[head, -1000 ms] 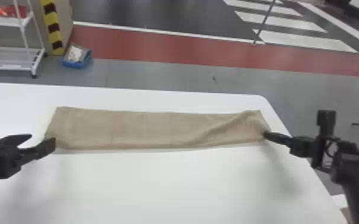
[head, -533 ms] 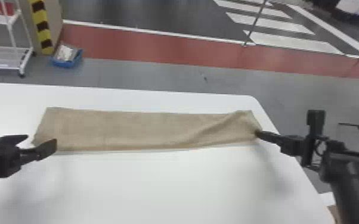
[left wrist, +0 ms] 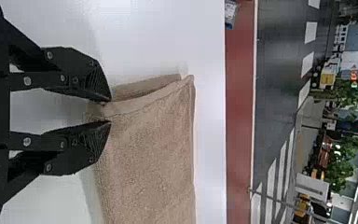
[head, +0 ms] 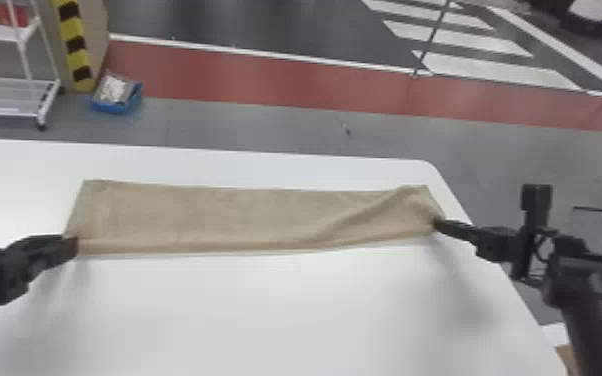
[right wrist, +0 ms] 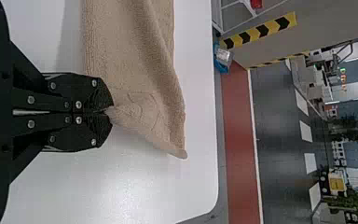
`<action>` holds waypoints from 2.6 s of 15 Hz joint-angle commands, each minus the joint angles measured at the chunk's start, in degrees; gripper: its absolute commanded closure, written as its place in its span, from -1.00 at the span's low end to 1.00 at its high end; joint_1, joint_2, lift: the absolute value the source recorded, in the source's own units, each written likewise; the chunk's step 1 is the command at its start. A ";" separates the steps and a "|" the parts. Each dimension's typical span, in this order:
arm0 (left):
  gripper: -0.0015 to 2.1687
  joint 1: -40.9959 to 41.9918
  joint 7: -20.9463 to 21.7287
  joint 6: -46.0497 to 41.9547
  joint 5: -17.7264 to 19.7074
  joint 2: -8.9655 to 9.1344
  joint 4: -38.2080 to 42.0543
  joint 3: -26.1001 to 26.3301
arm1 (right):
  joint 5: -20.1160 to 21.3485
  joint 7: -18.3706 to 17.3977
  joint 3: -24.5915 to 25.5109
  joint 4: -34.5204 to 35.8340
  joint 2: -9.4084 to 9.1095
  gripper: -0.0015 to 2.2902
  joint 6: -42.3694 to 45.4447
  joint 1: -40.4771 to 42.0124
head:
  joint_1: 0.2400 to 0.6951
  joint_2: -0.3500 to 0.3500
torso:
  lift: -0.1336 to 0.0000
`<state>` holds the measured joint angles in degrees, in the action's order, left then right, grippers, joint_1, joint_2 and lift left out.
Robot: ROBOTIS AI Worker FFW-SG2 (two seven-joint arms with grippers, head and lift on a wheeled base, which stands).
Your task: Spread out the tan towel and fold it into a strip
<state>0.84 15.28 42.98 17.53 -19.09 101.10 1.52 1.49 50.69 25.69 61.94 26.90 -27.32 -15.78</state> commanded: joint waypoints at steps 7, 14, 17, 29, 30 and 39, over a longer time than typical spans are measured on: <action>0.61 3.30 0.45 2.34 -0.57 -1.74 2.43 -6.27 | -1.32 3.37 0.24 5.03 -1.14 0.27 -1.47 3.47 | 1.00 -0.68 | -0.86; 0.61 9.71 1.86 2.51 -0.57 -2.27 8.50 -11.89 | -3.69 11.54 2.43 13.82 -1.14 0.27 -7.27 9.71 | 1.00 -0.46 | -0.86; 0.61 12.52 2.21 3.57 -0.48 -2.27 11.40 -13.21 | -3.51 12.68 3.05 15.23 -1.32 0.27 -7.79 11.56 | 1.00 -0.44 | -0.86; -0.97 17.97 6.61 4.27 2.16 -1.92 22.21 -19.80 | -3.16 11.54 3.75 14.79 -2.02 -0.88 -7.09 12.61 | 1.00 -0.50 | -0.86; -0.97 17.97 6.08 3.92 2.69 -1.92 22.56 -19.80 | -3.78 11.72 5.16 15.23 -2.11 -0.96 -7.27 13.05 | 1.00 -0.48 | -0.86; -0.96 8.39 3.71 -14.01 2.16 0.99 11.92 -6.97 | -10.19 6.88 8.59 18.74 -4.92 -0.82 -16.23 5.93 | 1.00 -0.76 | -0.86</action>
<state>11.52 18.98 31.87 19.79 -18.55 115.54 -7.60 -9.04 58.56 36.09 80.48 23.60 -42.32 -7.57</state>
